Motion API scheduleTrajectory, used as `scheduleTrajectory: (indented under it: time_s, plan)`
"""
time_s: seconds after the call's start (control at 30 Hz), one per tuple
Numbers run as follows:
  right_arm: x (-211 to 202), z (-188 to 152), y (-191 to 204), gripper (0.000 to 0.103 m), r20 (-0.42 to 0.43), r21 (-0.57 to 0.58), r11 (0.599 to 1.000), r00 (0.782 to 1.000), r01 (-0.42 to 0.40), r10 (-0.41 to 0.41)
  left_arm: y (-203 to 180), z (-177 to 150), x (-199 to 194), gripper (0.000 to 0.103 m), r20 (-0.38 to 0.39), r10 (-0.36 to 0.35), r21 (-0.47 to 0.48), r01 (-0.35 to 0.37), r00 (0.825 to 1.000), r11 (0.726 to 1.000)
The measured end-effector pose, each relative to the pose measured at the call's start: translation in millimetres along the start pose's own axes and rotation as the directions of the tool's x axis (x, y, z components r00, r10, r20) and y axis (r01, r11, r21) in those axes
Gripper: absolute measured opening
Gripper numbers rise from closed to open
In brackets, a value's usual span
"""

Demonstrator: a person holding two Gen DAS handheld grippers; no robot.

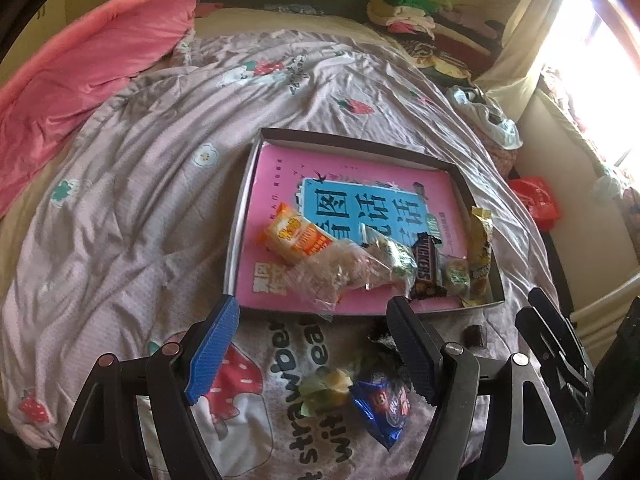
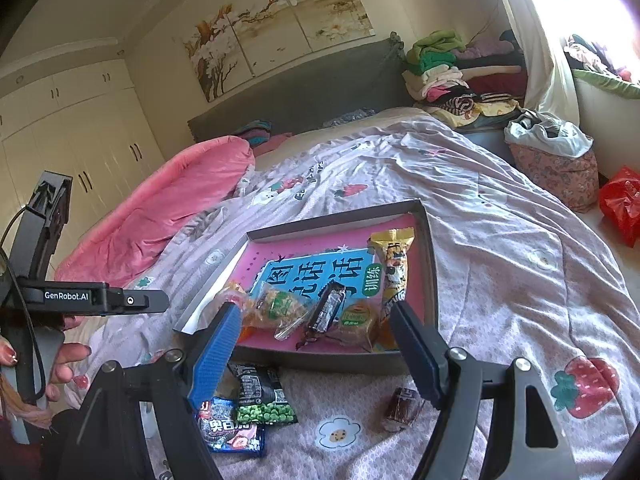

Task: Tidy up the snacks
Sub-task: 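Withdraw the left tool toward the blue Oreo packet while the right tool approaches the chocolate cup, then grasp the blue Oreo packet with the left tool while the right tool grasps the brown chocolate cup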

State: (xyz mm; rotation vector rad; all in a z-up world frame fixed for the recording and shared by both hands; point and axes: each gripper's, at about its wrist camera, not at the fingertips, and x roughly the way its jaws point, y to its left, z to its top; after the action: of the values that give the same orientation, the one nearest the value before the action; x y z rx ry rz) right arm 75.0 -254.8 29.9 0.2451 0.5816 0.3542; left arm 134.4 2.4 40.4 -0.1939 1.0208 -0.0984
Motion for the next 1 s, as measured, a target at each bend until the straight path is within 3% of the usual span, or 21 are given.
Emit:
scheduleTrajectory:
  time_s: [0.6, 1.0]
  plan:
    - [-4.6, -17.5, -3.0, 0.076, -0.067, -0.011, 0.997, 0.995, 0.070, -0.071, -2.0, -39.1, 14.2, 0.077, -0.078, -0.033, 0.042, 0.036, 0.996, 0.998]
    - [4.0, -24.4, -12.0, 0.076, -0.129, -0.002, 0.990, 0.982, 0.141, -0.140, -38.6, -81.0, 37.4, 0.077, -0.187, -0.073, 0.128, 0.098, 0.980, 0.987]
